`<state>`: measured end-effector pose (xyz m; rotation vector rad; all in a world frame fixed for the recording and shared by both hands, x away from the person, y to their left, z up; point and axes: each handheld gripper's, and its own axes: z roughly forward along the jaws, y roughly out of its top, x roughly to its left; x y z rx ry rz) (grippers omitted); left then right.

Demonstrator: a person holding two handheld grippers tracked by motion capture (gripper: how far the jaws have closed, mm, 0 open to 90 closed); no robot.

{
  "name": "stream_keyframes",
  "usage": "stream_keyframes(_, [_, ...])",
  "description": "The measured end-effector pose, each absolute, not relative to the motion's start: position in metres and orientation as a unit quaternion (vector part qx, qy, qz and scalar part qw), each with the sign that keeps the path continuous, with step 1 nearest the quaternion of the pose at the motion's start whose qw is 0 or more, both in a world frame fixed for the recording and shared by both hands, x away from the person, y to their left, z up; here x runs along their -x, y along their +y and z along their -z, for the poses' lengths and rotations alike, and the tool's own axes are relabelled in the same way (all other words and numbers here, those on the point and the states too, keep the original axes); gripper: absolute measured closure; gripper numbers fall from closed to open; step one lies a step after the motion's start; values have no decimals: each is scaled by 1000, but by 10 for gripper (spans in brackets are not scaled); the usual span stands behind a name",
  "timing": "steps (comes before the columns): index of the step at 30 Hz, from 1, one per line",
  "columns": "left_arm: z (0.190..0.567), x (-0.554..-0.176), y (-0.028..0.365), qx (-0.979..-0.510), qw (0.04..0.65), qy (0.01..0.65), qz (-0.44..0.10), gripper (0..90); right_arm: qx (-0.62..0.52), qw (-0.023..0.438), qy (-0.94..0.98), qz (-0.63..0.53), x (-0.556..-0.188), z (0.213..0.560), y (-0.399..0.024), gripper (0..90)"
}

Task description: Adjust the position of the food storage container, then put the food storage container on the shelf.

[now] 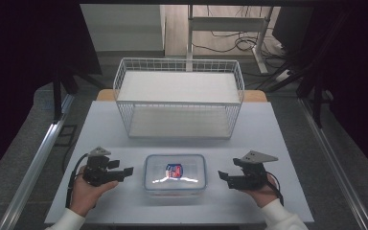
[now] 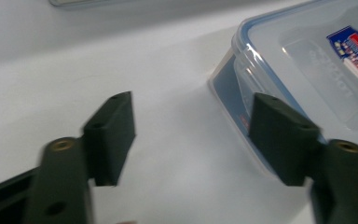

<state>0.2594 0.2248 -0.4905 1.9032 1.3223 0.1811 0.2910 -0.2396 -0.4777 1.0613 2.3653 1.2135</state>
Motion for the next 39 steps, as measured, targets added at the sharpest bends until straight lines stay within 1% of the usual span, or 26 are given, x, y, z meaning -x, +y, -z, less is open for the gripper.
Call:
stream_keyframes(2, [488, -257, 225, -747, 414, 517, -58, 226, -367, 129, 815, -429, -293, 477, -239, 219])
stream_keyframes(10, [490, -261, 218, -736, 432, 520, -33, 161, -371, 114, 813, -434, -290, 476, -240, 208])
stream_keyframes(14, [490, -262, 215, -731, 444, 518, -13, 129, -370, 104, 816, -433, -288, 476, -238, 202])
stream_keyframes(15, [491, -263, 213, -724, 454, 519, 2, 124, -368, 97, 818, -432, -288, 476, -236, 197])
stream_keyframes(19, [493, -264, 210, -723, 457, 518, 16, 121, -368, 91, 818, -432, -289, 476, -234, 189])
stream_keyframes(20, [494, -265, 208, -724, 457, 516, 18, 122, -367, 87, 819, -432, -289, 477, -233, 180])
stream_keyframes(21, [497, -266, 205, -724, 458, 515, 32, 120, -368, 75, 821, -431, -290, 477, -230, 162])
stream_keyframes(22, [497, -266, 205, -724, 458, 515, 32, 120, -368, 75, 821, -431, -290, 477, -230, 162])
stream_keyframes(25, [502, -271, 200, -719, 462, 516, 56, 120, -377, 58, 816, -434, -291, 476, -225, 146])
stream_keyframes(27, [504, -275, 198, -709, 471, 519, 76, 120, -374, 55, 818, -433, -290, 475, -224, 146])
stream_keyframes(28, [504, -275, 198, -709, 471, 519, 76, 121, -373, 54, 819, -432, -290, 475, -223, 146])
stream_keyframes(30, [509, -280, 196, -698, 480, 522, 99, 122, -370, 55, 820, -433, -289, 476, -223, 146])
stream_keyframes(34, [518, -286, 191, -699, 476, 519, 124, 125, -371, 53, 819, -434, -290, 476, -223, 146])
stream_keyframes(36, [520, -287, 190, -700, 475, 516, 134, 126, -382, 31, 817, -430, -292, 477, -219, 112])
stream_keyframes(39, [522, -288, 188, -698, 477, 514, 147, 129, -386, -2, 816, -430, -295, 480, -210, 102])
